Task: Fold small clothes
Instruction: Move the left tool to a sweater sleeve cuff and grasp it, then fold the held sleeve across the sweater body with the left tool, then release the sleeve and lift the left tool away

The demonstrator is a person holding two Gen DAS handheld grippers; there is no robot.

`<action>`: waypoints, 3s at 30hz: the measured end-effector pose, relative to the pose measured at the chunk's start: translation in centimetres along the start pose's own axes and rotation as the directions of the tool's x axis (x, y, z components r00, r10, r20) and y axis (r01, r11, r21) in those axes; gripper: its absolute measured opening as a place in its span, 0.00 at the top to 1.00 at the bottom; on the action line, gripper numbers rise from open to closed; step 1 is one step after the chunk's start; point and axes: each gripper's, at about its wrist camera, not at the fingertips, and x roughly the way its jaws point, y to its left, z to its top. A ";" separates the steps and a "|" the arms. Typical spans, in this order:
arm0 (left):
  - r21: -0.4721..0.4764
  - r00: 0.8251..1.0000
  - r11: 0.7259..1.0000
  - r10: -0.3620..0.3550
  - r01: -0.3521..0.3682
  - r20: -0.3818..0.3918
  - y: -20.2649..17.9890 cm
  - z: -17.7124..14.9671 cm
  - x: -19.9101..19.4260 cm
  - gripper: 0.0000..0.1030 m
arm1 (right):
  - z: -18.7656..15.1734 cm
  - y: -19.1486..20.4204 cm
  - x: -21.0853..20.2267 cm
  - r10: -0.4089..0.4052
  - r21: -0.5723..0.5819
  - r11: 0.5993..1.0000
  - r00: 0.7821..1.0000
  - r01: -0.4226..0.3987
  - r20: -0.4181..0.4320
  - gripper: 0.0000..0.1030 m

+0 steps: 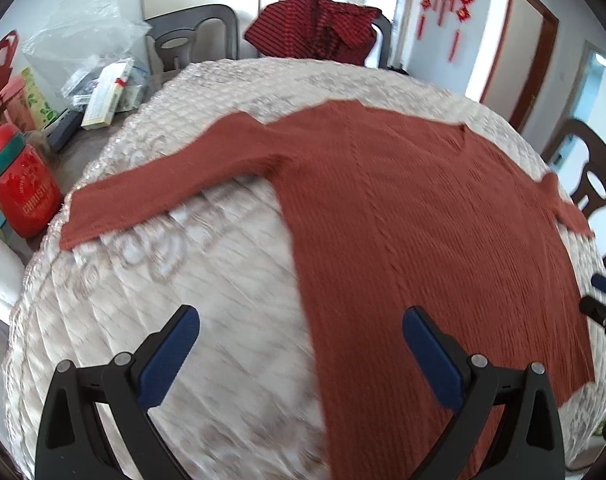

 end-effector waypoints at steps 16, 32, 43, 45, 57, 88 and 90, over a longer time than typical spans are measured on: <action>-0.327 0.980 0.927 0.200 -0.186 0.011 12.3 2.9 1.9 0.03 | 3.0 2.4 2.1 0.083 -0.070 0.994 0.997 -0.083 0.002 0.22; -0.462 0.962 0.855 0.272 -0.235 0.013 16.6 4.7 3.6 0.83 | 3.4 2.3 2.7 0.119 -0.046 0.992 0.993 -0.119 -0.005 0.22; -0.193 0.952 0.971 -0.081 0.143 0.297 6.2 12.4 -1.3 0.88 | 2.9 1.5 2.4 0.108 -0.009 0.994 0.994 -0.108 -0.003 0.22; -0.120 0.936 0.969 -0.170 0.215 0.308 2.9 13.8 -1.3 0.88 | 2.8 1.4 2.3 0.102 -0.002 0.995 0.995 -0.102 -0.003 0.22; 0.046 0.873 0.872 -0.489 0.488 -0.004 -10.5 12.7 7.0 0.75 | 2.4 -0.6 1.5 0.079 0.058 0.995 0.997 -0.079 0.000 0.22; -0.243 0.983 0.953 -0.170 0.180 0.063 7.1 8.8 7.1 0.95 | 13.7 3.1 13.4 0.270 0.112 0.959 0.960 -0.262 -0.068 0.73; -0.199 0.981 0.962 -0.166 0.184 0.105 6.6 9.2 5.9 0.95 | 14.0 3.4 12.9 0.271 0.093 0.960 0.961 -0.266 -0.048 0.73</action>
